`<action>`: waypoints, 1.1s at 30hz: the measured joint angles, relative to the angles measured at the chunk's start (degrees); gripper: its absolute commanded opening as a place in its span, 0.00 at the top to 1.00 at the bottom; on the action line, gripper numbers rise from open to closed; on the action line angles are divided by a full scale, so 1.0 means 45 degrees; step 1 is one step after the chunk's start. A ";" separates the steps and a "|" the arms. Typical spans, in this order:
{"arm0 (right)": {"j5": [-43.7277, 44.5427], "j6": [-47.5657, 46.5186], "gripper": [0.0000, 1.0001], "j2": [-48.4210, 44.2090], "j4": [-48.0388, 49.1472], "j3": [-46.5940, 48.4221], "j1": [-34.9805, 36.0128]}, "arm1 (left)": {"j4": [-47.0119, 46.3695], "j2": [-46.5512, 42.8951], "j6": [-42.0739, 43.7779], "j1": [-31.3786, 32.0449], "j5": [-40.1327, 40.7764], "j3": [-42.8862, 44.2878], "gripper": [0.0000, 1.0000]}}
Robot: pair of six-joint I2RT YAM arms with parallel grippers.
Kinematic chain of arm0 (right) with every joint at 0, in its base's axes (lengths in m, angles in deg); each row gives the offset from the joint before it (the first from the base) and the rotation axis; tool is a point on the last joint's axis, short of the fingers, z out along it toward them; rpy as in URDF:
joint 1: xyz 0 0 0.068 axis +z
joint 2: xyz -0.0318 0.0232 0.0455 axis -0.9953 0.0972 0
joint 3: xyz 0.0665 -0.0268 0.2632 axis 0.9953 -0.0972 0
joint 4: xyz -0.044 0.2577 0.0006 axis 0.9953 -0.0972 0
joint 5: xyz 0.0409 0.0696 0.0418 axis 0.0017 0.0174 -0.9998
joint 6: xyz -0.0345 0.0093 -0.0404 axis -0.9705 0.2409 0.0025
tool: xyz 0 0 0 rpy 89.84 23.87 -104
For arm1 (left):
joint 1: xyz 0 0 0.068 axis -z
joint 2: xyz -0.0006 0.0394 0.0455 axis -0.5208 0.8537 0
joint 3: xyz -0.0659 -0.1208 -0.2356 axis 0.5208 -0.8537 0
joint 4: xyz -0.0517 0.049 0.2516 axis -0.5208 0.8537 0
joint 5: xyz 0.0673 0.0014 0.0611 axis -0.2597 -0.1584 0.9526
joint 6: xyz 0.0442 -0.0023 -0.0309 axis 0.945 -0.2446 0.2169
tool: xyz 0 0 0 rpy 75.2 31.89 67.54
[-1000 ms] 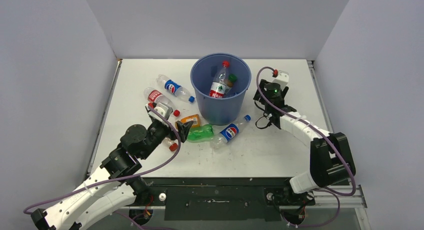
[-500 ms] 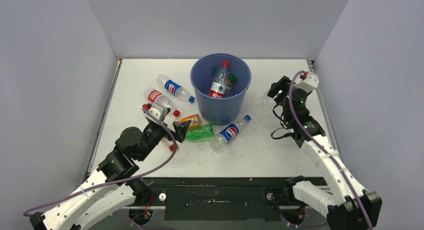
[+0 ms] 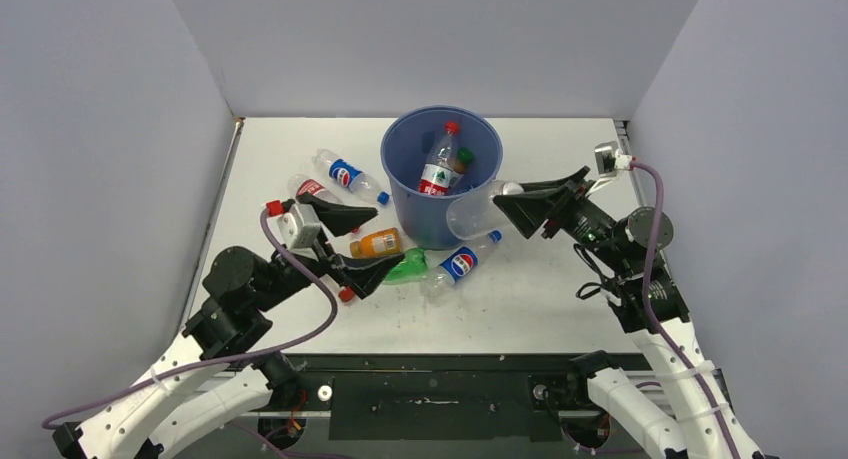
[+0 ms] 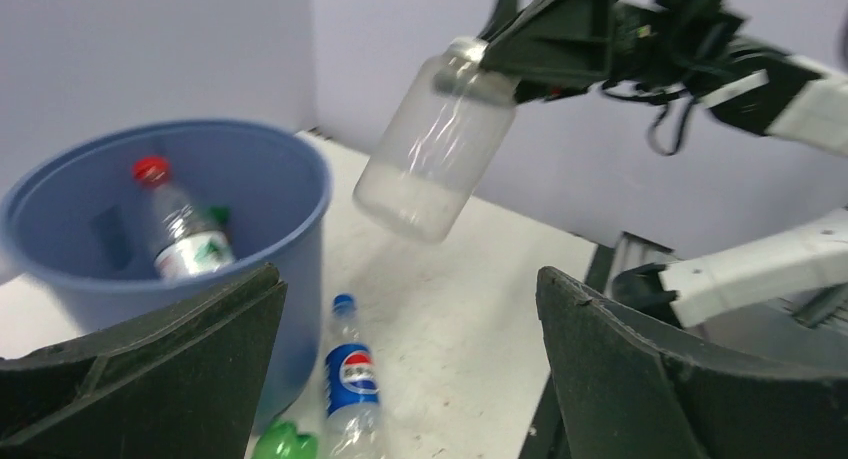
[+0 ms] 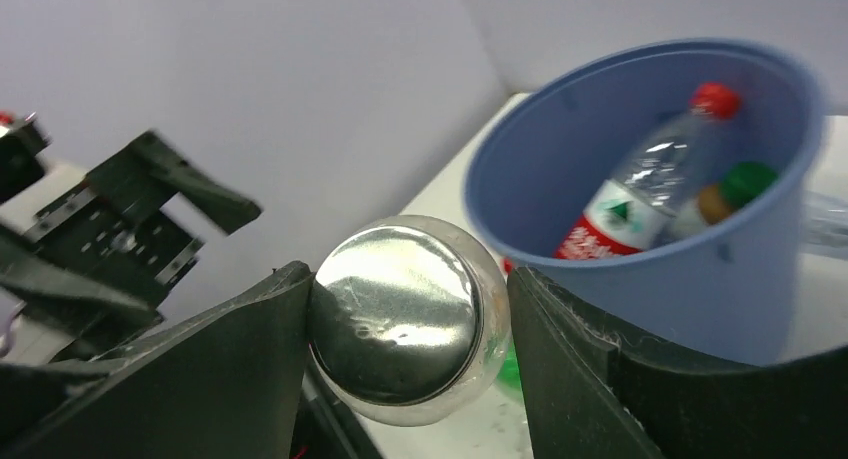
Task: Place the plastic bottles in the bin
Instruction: Pick up the plastic bottle at the center of the board.
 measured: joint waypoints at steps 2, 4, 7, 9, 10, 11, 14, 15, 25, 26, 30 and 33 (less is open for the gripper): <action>-0.1268 0.0733 0.95 0.0000 0.0641 -0.0194 0.0063 | -0.0175 0.0792 -0.0262 0.0000 -0.1360 0.0869 0.04; -0.2288 0.1428 0.95 0.0010 0.1248 -0.0311 0.0160 | -0.0204 0.1511 -0.0452 0.0000 -0.2492 0.1710 0.04; -0.3376 0.2278 0.95 0.0034 0.2103 -0.0340 0.0335 | -0.0073 0.2701 -0.0622 0.0000 -0.3949 0.3065 0.04; -0.3827 0.2647 0.95 0.0039 0.2584 -0.0340 0.0491 | 0.0097 0.3546 -0.0719 0.0019 -0.4736 0.3920 0.04; -0.3978 0.2769 0.95 0.0053 0.2744 -0.0335 0.0578 | 0.0253 0.3973 -0.0738 0.0049 -0.4998 0.4299 0.04; -0.4090 0.2822 0.95 0.0097 0.2812 -0.0330 0.0661 | 0.0452 0.4367 -0.0733 0.0107 -0.5144 0.4624 0.04; -0.4250 0.2793 0.95 0.0170 0.2773 -0.0321 0.0942 | 0.1535 0.5591 -0.0408 0.0452 -0.5066 0.5620 0.04; -0.4289 0.2769 0.95 0.0204 0.2744 -0.0316 0.1015 | 0.1957 0.5994 -0.0223 0.0607 -0.4979 0.5935 0.04; -0.4318 0.2555 0.95 0.0733 0.2259 0.0083 0.1457 | 0.4979 0.8077 0.1481 0.2322 -0.3793 0.7718 0.13; -0.4323 0.2550 0.95 0.0729 0.2239 0.0155 0.1491 | 0.5105 0.8155 0.1583 0.2429 -0.3725 0.7776 0.21; -0.4308 0.2395 0.91 0.0665 0.2152 0.0296 0.1501 | 0.5270 0.8267 0.1851 0.2511 -0.3619 0.7791 0.56; -0.4187 0.2147 0.21 0.0593 0.1773 0.0423 0.1501 | 0.5241 0.8267 0.1875 0.2526 -0.3589 0.7786 0.67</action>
